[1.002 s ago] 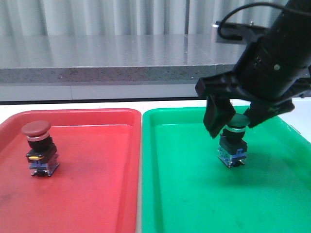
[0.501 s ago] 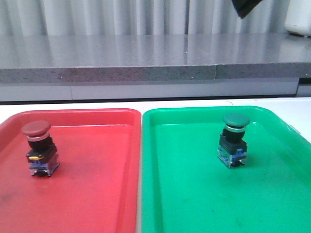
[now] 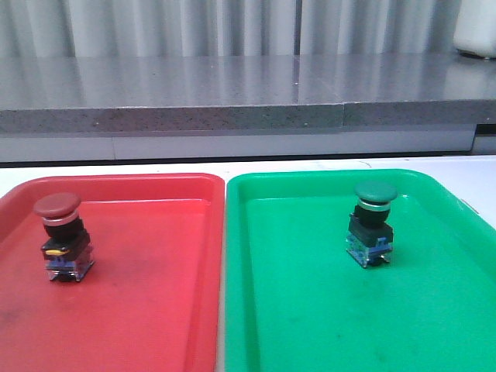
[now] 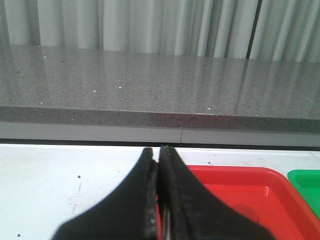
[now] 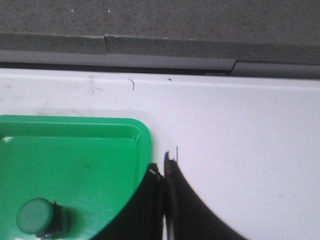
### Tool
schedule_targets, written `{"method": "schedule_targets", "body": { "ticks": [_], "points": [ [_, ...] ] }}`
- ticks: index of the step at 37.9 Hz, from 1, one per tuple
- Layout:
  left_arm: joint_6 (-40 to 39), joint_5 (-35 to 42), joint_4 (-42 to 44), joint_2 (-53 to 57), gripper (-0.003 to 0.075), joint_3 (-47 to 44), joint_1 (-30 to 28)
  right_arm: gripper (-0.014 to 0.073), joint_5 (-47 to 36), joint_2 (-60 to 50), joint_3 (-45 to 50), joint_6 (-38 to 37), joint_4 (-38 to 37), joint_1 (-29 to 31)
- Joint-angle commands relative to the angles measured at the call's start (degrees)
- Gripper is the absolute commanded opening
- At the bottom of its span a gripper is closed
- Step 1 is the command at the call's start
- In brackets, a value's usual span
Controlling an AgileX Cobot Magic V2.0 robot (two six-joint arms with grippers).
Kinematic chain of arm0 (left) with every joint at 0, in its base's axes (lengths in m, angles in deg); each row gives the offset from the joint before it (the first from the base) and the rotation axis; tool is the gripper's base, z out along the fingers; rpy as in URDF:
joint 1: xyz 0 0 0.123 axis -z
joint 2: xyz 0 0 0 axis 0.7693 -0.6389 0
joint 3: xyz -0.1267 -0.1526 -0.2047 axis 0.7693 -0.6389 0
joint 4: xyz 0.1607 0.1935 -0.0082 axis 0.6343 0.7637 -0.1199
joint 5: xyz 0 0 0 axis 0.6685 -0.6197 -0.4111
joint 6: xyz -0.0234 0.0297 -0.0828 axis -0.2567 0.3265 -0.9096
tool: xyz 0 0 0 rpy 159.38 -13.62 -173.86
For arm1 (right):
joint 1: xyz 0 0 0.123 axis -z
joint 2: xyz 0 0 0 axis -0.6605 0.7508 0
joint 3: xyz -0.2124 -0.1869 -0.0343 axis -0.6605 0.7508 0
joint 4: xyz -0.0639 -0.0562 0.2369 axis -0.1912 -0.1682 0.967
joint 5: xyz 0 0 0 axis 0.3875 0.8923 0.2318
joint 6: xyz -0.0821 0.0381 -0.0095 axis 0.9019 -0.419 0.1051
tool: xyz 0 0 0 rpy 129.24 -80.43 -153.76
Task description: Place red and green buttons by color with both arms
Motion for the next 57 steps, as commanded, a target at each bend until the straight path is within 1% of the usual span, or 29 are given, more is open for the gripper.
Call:
{"method": "schedule_targets", "body": {
  "ticks": [1,8,14,18,23,27,57],
  "points": [
    [-0.1,4.7,-0.4,0.7,-0.002,1.3,-0.1,-0.0066,-6.7,-7.7,4.7,0.0,-0.8,0.5],
    [-0.1,4.7,-0.4,0.7,-0.002,1.3,-0.1,-0.0066,-11.6,-21.7,17.3,0.0,-0.3,0.5],
    [-0.1,4.7,-0.4,0.7,-0.002,1.3,-0.1,-0.0066,-11.6,-35.2,26.0,0.0,-1.3,0.5],
    [-0.1,4.7,-0.4,0.7,-0.002,1.3,-0.1,-0.0066,-10.7,-42.1,29.5,0.0,-1.5,0.5],
    [-0.1,4.7,-0.4,0.7,-0.002,1.3,-0.1,-0.0066,-10.6,-47.7,31.2,0.0,-1.5,0.5],
    [-0.1,4.7,-0.4,0.7,-0.002,1.3,-0.1,-0.0066,-10.7,-49.4,31.4,0.0,-1.5,0.5],
    [-0.1,4.7,-0.4,0.7,-0.002,1.3,-0.1,-0.0066,-10.8,-49.4,31.5,0.0,-1.5,0.5]
  ]
}}
